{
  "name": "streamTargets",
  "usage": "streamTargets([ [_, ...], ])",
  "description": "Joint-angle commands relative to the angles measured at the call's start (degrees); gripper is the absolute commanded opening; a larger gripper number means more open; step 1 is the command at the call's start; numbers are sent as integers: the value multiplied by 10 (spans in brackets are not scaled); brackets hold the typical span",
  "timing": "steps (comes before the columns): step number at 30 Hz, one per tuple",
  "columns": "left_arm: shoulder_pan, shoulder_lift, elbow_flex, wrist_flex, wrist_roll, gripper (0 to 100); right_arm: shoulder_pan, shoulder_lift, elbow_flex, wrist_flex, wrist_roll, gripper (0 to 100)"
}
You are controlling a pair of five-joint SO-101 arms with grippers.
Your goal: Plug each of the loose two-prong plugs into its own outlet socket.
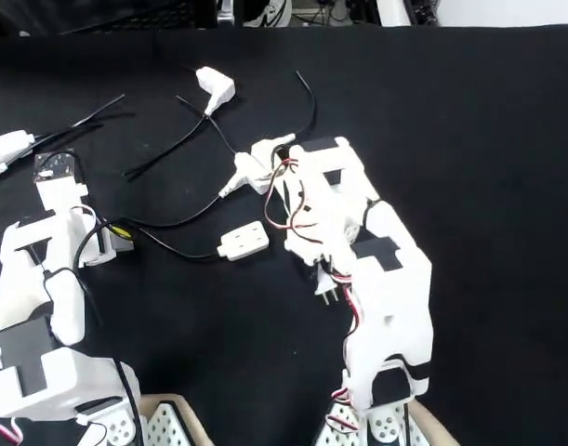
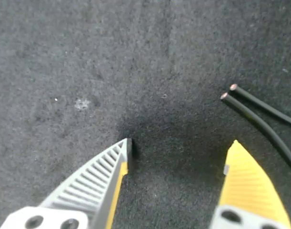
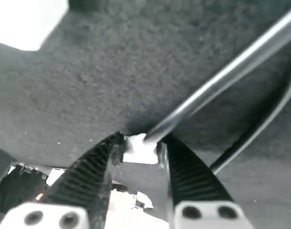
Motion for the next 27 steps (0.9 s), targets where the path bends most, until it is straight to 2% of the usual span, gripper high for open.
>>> streamTargets([
  [1,-4,-6,5,-2,4,318,17,8,7,-9,4,106],
  [7,-4,-6,5,-2,4,318,18,6,1,-2,4,100],
  [11,-4,-6,5,-2,4,318,18,6,-38,25,4,9],
  [20,0,-6,4,-2,4,318,14,6,-165,52,4,11],
  [27,29,-6,-3,-2,4,318,-25,6,-300,55,-2,11],
])
